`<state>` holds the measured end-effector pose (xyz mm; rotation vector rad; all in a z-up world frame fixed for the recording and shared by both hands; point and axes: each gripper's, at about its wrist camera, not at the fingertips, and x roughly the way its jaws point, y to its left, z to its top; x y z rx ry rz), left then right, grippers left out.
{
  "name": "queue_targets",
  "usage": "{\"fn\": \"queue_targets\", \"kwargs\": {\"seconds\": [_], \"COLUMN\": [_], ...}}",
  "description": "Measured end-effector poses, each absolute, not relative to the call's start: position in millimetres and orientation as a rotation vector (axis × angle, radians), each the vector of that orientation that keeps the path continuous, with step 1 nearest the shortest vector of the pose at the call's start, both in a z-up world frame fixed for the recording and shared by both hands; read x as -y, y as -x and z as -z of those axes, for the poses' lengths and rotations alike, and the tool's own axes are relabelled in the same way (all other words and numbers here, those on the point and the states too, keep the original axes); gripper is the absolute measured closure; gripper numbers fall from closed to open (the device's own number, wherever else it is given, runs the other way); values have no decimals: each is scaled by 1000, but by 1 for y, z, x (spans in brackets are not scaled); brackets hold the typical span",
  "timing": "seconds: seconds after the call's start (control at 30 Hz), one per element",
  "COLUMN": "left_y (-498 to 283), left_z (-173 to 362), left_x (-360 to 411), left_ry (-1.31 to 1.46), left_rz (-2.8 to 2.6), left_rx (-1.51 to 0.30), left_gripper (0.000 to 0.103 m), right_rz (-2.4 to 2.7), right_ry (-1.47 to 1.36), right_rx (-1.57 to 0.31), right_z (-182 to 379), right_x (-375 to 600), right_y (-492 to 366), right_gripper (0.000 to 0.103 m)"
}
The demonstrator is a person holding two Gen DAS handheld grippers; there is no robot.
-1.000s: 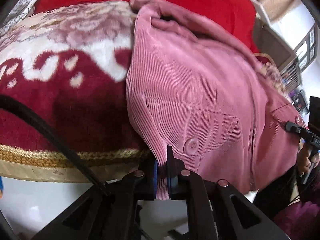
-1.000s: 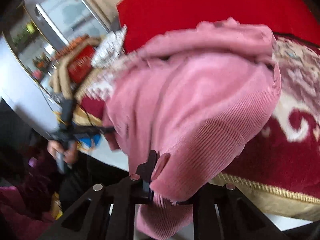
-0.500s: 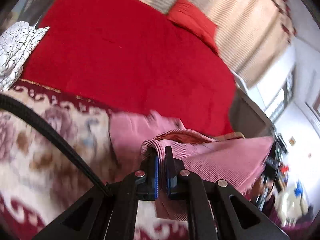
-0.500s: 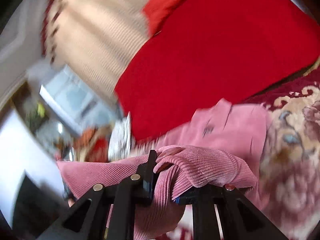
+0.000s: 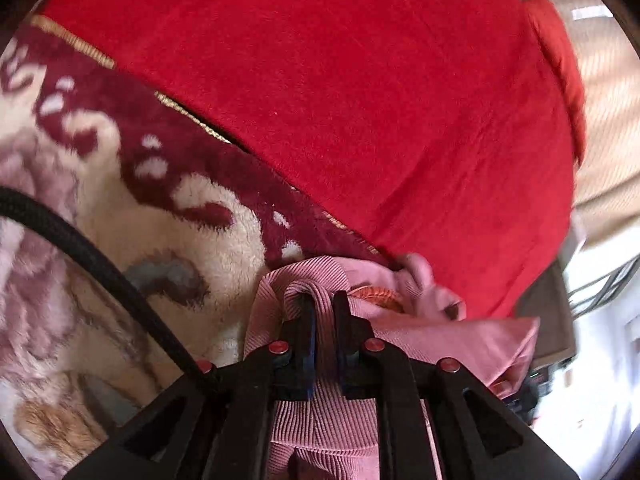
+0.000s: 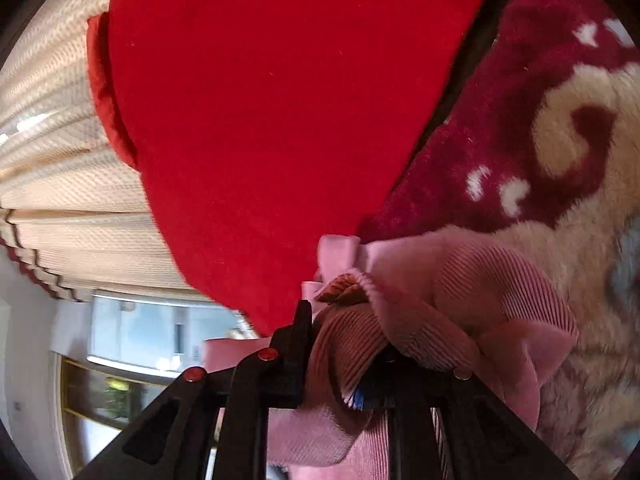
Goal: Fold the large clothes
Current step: 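Grasp the jacket hem with the left tool while the right tool grasps the cuff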
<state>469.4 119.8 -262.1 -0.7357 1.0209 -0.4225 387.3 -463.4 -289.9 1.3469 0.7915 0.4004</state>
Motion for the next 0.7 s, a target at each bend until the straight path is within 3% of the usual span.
{"fn": "queue_targets", "kwargs": {"seconds": [0.03,0.07,0.1,0.17,0.2,0.27,0.4,0.53,0.63,0.7], "left_y": [-464,-455,-443,-413,-400,-371,-324,-314,-318,-325], "left_z": [261,254,246,220,208,185,169,188,206,216], "left_x": [-126,-134,-142,-159,-164,-165,-126,-84,-65,-59], "left_ry": [775,803,806,798,797,772,610,510,463,440], "left_rz": [423,397,333,198,184,233,253,243,184,154], "left_rx": [-1003,-962,-893,-736,-690,-645,-637,-710,-797,-809], "left_gripper": [91,80,53,29,29,29,28,28,28,28], "right_rz": [-413,-423,-430,-438,-443,-442,-379,-314,-322,-348], "right_ry": [-1340,-1337,-1333,-1295,-1275,-1259,-1115,-901,-712,-588], "right_rx": [-796,-797,-784,-747,-717,-642,-567,-644,-744,-820], "right_z": [286,282,276,261,249,231,200,175,168,171], "right_x": [464,465,464,466,464,465,456,425,390,358], "right_y": [-387,-385,-383,-378,-371,-356,-330,-310,-309,-315], "right_gripper": [85,82,79,68,46,18,17,18,30,44]}}
